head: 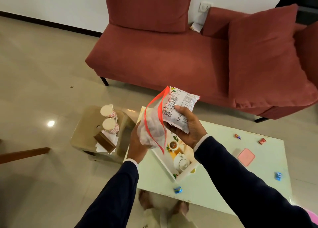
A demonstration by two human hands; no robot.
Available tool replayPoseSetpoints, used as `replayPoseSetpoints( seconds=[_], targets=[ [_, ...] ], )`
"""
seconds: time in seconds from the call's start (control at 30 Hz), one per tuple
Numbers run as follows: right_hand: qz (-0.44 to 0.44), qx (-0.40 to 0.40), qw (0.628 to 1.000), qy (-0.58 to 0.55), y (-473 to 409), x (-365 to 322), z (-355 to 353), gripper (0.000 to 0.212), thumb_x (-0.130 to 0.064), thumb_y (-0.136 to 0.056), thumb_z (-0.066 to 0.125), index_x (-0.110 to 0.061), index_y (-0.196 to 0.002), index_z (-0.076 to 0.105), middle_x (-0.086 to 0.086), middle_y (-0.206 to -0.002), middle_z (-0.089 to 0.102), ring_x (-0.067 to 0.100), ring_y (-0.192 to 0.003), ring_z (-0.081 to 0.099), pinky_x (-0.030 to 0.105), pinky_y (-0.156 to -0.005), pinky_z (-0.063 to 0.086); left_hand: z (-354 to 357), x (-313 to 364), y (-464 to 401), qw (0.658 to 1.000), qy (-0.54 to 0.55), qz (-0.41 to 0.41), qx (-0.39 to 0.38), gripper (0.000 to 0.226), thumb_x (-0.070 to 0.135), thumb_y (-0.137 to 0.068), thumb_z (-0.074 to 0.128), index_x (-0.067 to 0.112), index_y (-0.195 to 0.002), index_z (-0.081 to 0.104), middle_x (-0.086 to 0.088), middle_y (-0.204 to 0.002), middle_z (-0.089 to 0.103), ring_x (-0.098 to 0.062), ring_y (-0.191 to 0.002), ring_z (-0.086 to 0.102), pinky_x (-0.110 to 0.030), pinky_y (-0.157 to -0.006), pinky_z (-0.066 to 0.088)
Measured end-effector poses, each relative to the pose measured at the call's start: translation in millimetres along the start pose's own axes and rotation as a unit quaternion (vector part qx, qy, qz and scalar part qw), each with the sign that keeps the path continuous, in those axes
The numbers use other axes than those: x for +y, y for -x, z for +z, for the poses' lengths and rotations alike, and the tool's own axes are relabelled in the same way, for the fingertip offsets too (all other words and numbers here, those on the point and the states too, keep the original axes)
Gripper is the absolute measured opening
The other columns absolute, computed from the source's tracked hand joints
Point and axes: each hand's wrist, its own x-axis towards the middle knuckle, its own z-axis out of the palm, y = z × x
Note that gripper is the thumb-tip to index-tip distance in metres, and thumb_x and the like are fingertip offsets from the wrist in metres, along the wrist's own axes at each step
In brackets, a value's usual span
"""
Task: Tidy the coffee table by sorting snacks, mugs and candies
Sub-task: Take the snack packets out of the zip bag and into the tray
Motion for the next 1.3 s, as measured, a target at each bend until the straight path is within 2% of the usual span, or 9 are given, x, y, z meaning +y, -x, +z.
replayPoseSetpoints(
  seconds=[0.07, 0.17, 0.3, 0.47, 0.63, 0.83, 1.03, 1.17, 1.3],
  targets=[
    [-0.004, -0.001, 1.000, 0.030, -4.7, 0.1, -9.7, 0.054, -0.013, -0.079, 0.076, -0.008, -0.130, 0.059, 0.019, -0.124, 0.070, 0.035, -0.107, 0.071, 0.049, -0.089, 0.059, -4.2, -2.9, 0.7, 0.992, 0.049, -0.091, 0.073, 0.031, -0.003, -0.092, 0.059, 0.027, -0.095, 0.065, -0.004, -0.091, 0.070, -0.019, -0.092, 0.070, -0.012, -0.061, 0.052],
    [-0.016, 0.038, 0.996, 0.078, -19.2, 2.5, -35.9, 0.065, -0.004, -0.081, 0.074, -0.007, -0.141, 0.048, 0.020, -0.127, 0.068, 0.040, -0.113, 0.068, 0.058, -0.100, 0.052, -23.8, -23.0, 8.1, 0.967, 0.097, -0.179, 0.154, 0.046, -0.005, -0.092, 0.045, 0.033, -0.098, 0.069, -0.009, -0.094, 0.070, -0.029, -0.083, 0.065, -0.040, -0.071, 0.059],
    [-0.032, 0.080, 0.988, 0.129, -44.2, 22.4, -74.9, 0.077, 0.012, -0.075, 0.076, -0.009, -0.141, 0.043, 0.020, -0.132, 0.064, 0.040, -0.114, 0.067, 0.058, -0.092, 0.056, -62.4, -68.4, 13.7, 0.948, 0.140, -0.199, 0.206, 0.039, -0.010, -0.097, 0.042, 0.013, -0.116, 0.067, -0.023, -0.116, 0.068, -0.037, -0.101, 0.066, -0.021, -0.066, 0.056],
    [0.015, 0.138, 0.960, 0.243, -86.2, 79.0, -117.6, 0.073, -0.009, -0.072, 0.088, -0.016, -0.133, 0.049, 0.010, -0.126, 0.068, 0.029, -0.108, 0.070, 0.052, -0.090, 0.059, -94.3, -107.1, 33.1, 0.946, 0.119, -0.198, 0.226, 0.035, -0.001, -0.096, 0.052, 0.026, -0.098, 0.075, 0.004, -0.093, 0.077, -0.027, -0.097, 0.070, -0.034, -0.078, 0.055],
    [0.076, 0.191, 0.956, 0.212, -144.1, 143.4, -154.8, 0.053, -0.028, -0.091, 0.070, -0.014, -0.136, 0.046, 0.014, -0.129, 0.063, 0.035, -0.112, 0.066, 0.054, -0.096, 0.055, -104.0, -142.9, 50.2, 0.948, 0.106, -0.171, 0.248, 0.039, -0.010, -0.088, 0.043, 0.015, -0.100, 0.069, -0.008, -0.091, 0.069, -0.033, -0.092, 0.065, -0.043, -0.083, 0.054],
    [-0.004, 0.204, 0.778, 0.595, -204.2, 198.7, -157.7, 0.063, -0.029, -0.084, 0.072, -0.006, -0.136, 0.046, 0.017, -0.135, 0.050, 0.037, -0.127, 0.048, 0.052, -0.107, 0.043, -106.1, -167.0, 66.0, 0.961, 0.103, -0.116, 0.228, 0.029, 0.024, -0.067, 0.056, 0.027, -0.091, 0.071, 0.005, -0.082, 0.070, -0.018, -0.080, 0.068, -0.029, -0.069, 0.060],
    [-0.046, 0.159, 0.682, 0.712, -240.6, 231.0, -147.9, 0.090, -0.047, -0.071, 0.085, -0.012, -0.140, 0.039, 0.013, -0.139, 0.037, 0.037, -0.134, 0.036, 0.052, -0.102, 0.046, -102.5, -189.4, 68.4, 0.963, 0.108, -0.120, 0.216, 0.040, 0.007, -0.070, 0.047, 0.032, -0.088, 0.073, 0.012, -0.080, 0.071, -0.006, -0.078, 0.068, -0.017, -0.069, 0.057],
    [0.010, 0.133, 0.680, 0.721, -251.4, 249.9, -156.6, 0.101, -0.066, -0.070, 0.078, -0.009, -0.143, 0.037, 0.014, -0.141, 0.035, 0.036, -0.134, 0.033, 0.051, -0.109, 0.039, -106.7, -201.6, 70.9, 0.966, 0.077, -0.132, 0.207, 0.034, 0.011, -0.071, 0.050, 0.028, -0.092, 0.071, 0.004, -0.085, 0.072, -0.015, -0.082, 0.068, -0.032, -0.073, 0.057],
    [0.023, 0.126, 0.677, 0.725, -258.1, 255.0, -167.4, 0.069, -0.043, -0.076, 0.078, -0.008, -0.129, 0.050, 0.014, -0.131, 0.042, 0.039, -0.121, 0.053, 0.053, -0.097, 0.049, -109.3, -206.2, 70.1, 0.966, 0.091, -0.128, 0.207, 0.035, 0.009, -0.076, 0.052, 0.033, -0.092, 0.072, 0.009, -0.085, 0.072, -0.011, -0.082, 0.069, -0.023, -0.070, 0.057]
  ],
)
